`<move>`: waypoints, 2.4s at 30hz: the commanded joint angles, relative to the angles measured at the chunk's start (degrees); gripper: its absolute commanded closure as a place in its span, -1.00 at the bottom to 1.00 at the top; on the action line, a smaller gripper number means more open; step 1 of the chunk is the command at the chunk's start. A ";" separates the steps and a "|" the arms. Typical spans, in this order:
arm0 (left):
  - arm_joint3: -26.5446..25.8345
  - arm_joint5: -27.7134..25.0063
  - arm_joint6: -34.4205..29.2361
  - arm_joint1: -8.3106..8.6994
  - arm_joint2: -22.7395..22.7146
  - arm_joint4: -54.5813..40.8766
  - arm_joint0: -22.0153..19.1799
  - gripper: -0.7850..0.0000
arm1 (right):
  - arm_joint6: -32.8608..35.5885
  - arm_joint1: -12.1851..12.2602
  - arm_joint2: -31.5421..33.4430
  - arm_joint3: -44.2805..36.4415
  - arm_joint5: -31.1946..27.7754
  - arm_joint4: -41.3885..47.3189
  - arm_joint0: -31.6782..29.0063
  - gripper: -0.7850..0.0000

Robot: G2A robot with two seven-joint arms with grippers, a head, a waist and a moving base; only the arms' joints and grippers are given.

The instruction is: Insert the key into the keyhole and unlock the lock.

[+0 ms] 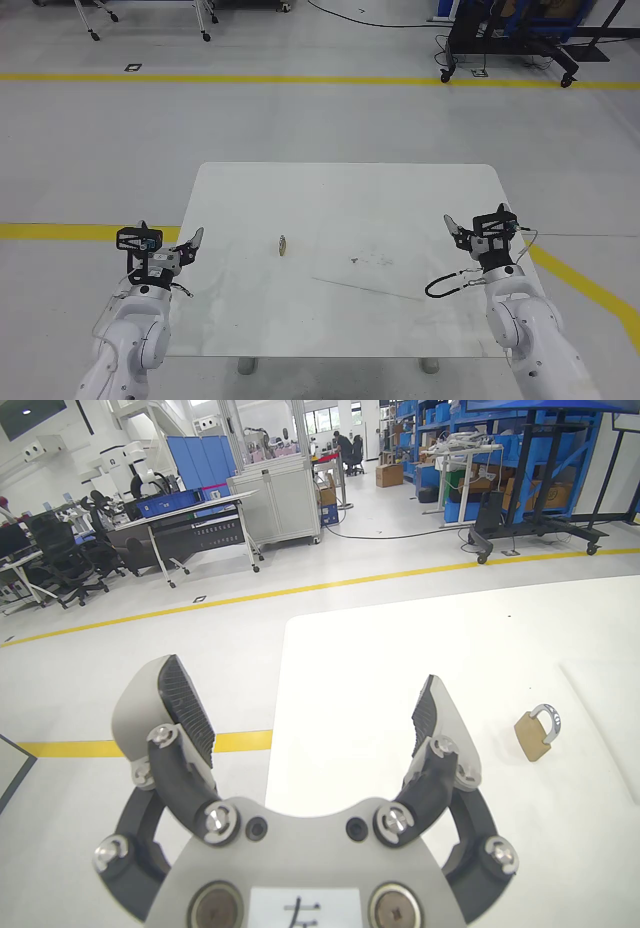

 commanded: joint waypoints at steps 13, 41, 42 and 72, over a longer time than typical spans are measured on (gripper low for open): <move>0.00 0.00 0.00 0.00 0.00 0.00 0.00 -1.00 | 7.77 0.06 -8.13 5.65 -15.16 -2.99 9.22 -1.00; 0.00 0.00 0.00 0.00 0.00 0.00 0.00 -1.00 | 3.72 -0.26 -39.21 43.00 -58.00 -5.30 43.76 0.26; 0.00 0.00 0.00 0.00 0.00 0.00 0.00 -1.00 | 2.88 -0.14 -39.75 43.32 -58.00 -5.85 44.07 0.35; 0.00 0.00 0.00 0.00 0.00 0.00 0.00 -1.00 | -9.03 4.04 -46.14 43.50 -58.00 -10.38 47.46 1.00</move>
